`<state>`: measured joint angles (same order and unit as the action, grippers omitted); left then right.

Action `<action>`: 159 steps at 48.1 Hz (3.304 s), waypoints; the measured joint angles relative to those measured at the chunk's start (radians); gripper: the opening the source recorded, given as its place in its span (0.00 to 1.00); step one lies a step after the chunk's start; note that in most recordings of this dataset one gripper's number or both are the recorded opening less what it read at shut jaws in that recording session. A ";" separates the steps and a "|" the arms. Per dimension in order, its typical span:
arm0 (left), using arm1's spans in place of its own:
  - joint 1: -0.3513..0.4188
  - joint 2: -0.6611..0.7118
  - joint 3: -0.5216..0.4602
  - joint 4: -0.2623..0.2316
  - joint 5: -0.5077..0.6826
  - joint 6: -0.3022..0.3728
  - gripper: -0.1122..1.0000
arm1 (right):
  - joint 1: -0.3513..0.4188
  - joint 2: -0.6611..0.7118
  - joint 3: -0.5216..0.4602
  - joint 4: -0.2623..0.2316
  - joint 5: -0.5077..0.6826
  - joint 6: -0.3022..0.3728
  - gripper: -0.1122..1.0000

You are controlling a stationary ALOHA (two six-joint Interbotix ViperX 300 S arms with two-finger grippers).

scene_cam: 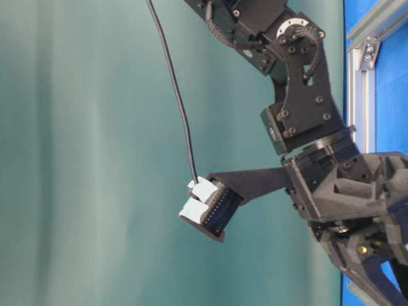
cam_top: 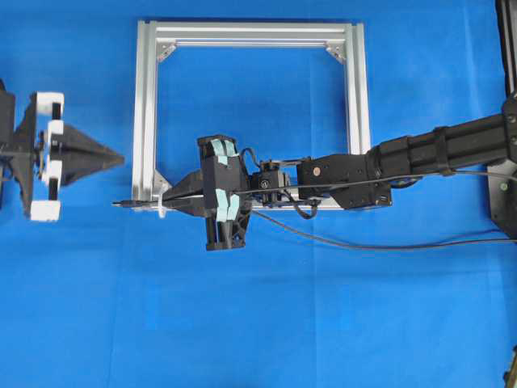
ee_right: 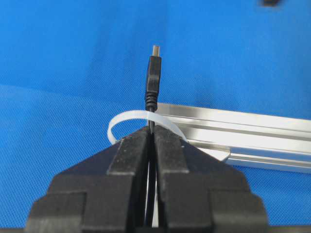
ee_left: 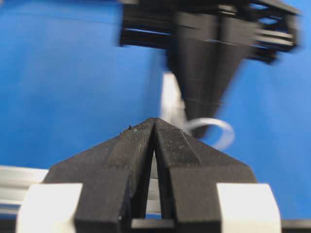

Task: Insert the wire through the string loop located on the left side.
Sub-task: 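Bring the open left gripper to the plug emerging past the loop, then close the left gripper on the cable plug beyond the loop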

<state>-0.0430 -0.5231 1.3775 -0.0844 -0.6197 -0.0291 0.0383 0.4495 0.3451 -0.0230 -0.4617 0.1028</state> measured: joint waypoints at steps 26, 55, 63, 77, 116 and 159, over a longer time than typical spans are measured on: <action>-0.091 0.002 0.000 0.002 0.000 0.012 0.10 | 0.000 0.000 0.000 0.000 0.000 0.000 0.10; -0.091 0.003 0.000 0.009 0.029 0.005 0.90 | 0.000 0.000 0.000 0.000 -0.002 0.000 0.10; -0.091 0.002 0.000 0.009 0.041 0.003 0.91 | 0.000 0.000 0.000 0.000 -0.002 0.000 0.10; -0.091 0.061 -0.017 0.009 0.046 0.000 0.91 | 0.000 -0.002 0.000 0.000 -0.002 0.000 0.10; -0.092 0.402 -0.135 0.009 0.018 -0.003 0.91 | -0.002 0.000 0.000 0.000 -0.002 0.000 0.10; -0.091 0.402 -0.135 0.009 -0.055 0.000 0.65 | -0.002 0.000 0.000 0.000 -0.002 0.000 0.10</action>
<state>-0.1335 -0.1212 1.2425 -0.0752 -0.6750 -0.0291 0.0368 0.4495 0.3451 -0.0230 -0.4633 0.1028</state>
